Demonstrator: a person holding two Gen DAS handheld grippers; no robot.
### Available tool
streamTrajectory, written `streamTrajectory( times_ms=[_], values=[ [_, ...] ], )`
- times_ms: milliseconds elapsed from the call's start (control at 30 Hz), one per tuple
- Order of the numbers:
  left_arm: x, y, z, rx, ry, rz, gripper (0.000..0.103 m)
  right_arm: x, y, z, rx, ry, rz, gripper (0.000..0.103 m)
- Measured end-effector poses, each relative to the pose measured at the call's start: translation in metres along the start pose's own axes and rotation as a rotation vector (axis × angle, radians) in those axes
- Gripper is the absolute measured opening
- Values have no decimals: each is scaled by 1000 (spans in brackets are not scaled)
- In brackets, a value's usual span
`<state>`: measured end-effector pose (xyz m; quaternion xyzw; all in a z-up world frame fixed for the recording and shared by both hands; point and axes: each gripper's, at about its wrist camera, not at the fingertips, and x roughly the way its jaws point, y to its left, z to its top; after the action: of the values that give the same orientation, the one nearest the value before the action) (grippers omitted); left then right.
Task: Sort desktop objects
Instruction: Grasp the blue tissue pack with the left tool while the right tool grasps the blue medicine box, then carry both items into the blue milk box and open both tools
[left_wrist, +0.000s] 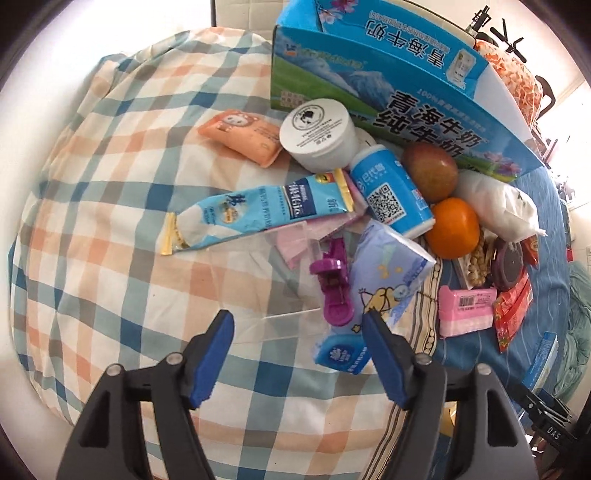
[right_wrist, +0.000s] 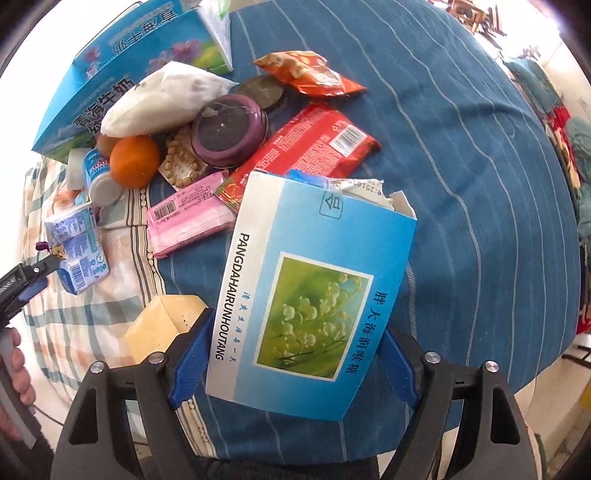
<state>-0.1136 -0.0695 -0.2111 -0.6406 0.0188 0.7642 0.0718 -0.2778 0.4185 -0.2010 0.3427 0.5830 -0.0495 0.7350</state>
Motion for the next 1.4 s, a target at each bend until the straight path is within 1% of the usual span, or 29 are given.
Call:
streamTrajectory(
  times_ms=[33,67,100,133,167,200,233,267,300,333,367,400,433,467,500,533,567,600,633,700,767,800,867,900,967,1067,1133,1300,1400],
  values=[
    [-6,4,0,-18,-5,14,73,9,1,7,-1,11,-3,84],
    [-12,3,-1,-43,-10,11,73,9,3,23,13,24,-1,84],
    [-19,2,-2,-56,-17,-9,73,12,5,24,32,32,4,84],
    [-26,-2,-2,-58,-35,-8,73,14,7,25,34,38,6,84],
    [-32,-9,-1,-42,-59,-1,73,15,9,26,31,35,4,84],
    [-35,-18,-1,-14,-78,7,78,13,12,27,25,24,1,84],
    [-31,-31,0,30,-89,18,81,11,15,27,15,17,-2,84],
    [-23,-45,2,77,-97,37,82,12,19,28,3,14,-10,84],
    [-15,-55,6,116,-95,53,82,12,21,28,-1,12,-14,84],
    [-4,-65,9,155,-73,62,82,14,24,29,-4,15,-14,84],
    [7,-73,13,232,-52,63,79,16,27,29,-8,22,-18,84],
    [15,-78,16,260,-51,86,76,18,29,29,-9,25,-19,84],
    [21,-82,17,291,-68,141,74,19,31,29,-9,24,-20,84],
    [22,-82,19,306,-91,184,60,19,34,30,-13,20,-25,84],
    [19,-79,22,298,-105,169,44,17,38,30,-22,9,-28,84],
    [14,-72,25,283,-117,148,40,14,41,30,-29,-4,-28,84],
    [8,-63,29,264,-117,102,37,9,42,30,-35,-20,-28,84],
    [3,-53,33,232,-107,49,31,4,46,31,-46,-40,-30,84],
    [-3,-42,36,196,-102,0,29,1,47,31,-49,-54,-35,84],
    [-14,-22,42,133,-95,-81,28,-7,52,35,-52,-75,-11,84],
    [-27,-6,46,77,-102,-127,28,-25,45,37,-62,-96,-2,84],
    [-32,2,49,53,-92,-173,28,-36,30,51,-67,-108,5,84],
    [-40,14,55,0,-73,-237,28,-42,34,60,-71,-128,26,84],
    [-45,20,57,-34,-74,-270,28,-44,35,68,-74,-139,30,84],
    [-51,29,62,-68,-72,-335,28,-58,33,76,-76,-163,48,84],
    [-66,32,70,-87,-103,-352,28,-72,38,84,-89,-203,70,84],
    [-80,29,76,-83,-141,-351,28,-81,41,90,-98,-234,97,84],
    [-111,-3,93,-11,-265,-318,28,-96,46,112,-102,-323,129,84],
    [-118,-23,109,2,-290,-354,28,-103,51,128,-97,-380,142,84]
  ],
)
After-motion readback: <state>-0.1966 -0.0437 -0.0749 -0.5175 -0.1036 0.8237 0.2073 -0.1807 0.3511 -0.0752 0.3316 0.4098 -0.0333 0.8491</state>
